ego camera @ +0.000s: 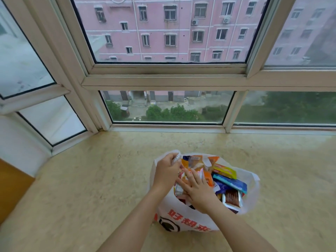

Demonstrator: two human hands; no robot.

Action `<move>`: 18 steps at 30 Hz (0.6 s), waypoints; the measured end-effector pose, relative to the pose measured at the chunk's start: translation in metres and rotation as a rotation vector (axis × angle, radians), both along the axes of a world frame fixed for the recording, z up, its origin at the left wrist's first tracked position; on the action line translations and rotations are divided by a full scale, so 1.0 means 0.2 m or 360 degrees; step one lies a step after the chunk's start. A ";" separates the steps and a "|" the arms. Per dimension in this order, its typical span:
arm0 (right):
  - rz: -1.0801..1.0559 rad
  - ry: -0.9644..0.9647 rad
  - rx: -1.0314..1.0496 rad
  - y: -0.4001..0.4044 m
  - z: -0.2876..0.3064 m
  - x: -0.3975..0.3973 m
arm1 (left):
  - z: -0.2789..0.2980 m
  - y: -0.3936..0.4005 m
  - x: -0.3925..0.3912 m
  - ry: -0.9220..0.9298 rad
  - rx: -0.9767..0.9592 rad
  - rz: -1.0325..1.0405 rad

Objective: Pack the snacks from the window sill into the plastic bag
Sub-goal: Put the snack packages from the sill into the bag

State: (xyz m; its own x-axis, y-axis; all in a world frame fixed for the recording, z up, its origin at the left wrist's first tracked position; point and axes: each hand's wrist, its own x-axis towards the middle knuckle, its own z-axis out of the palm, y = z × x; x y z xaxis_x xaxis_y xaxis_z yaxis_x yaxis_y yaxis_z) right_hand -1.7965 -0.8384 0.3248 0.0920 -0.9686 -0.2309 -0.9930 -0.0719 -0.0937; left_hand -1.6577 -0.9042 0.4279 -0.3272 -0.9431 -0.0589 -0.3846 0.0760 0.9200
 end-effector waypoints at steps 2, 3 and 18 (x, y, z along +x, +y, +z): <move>-0.0015 -0.0031 -0.0019 -0.02 -0.08 -0.01 | 0.00 0.01 0.00 0.0076 0.0012 -0.0015; -0.0009 -0.0042 0.0000 -0.02 -0.07 -0.01 | -0.01 0.01 0.00 0.0089 0.0015 -0.0027; -0.0557 -0.0191 -0.0235 0.18 0.15 -0.50 | -0.03 -0.07 -0.03 -0.0032 0.0180 0.0185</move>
State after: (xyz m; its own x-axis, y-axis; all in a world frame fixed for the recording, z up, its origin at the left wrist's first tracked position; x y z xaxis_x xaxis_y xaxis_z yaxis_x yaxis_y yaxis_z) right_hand -1.8972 -0.8021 0.3550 -0.2318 -0.9681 -0.0947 -0.9425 0.2476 -0.2242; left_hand -1.6627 -0.9191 0.4223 -0.2140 -0.9615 -0.1724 -0.4030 -0.0739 0.9122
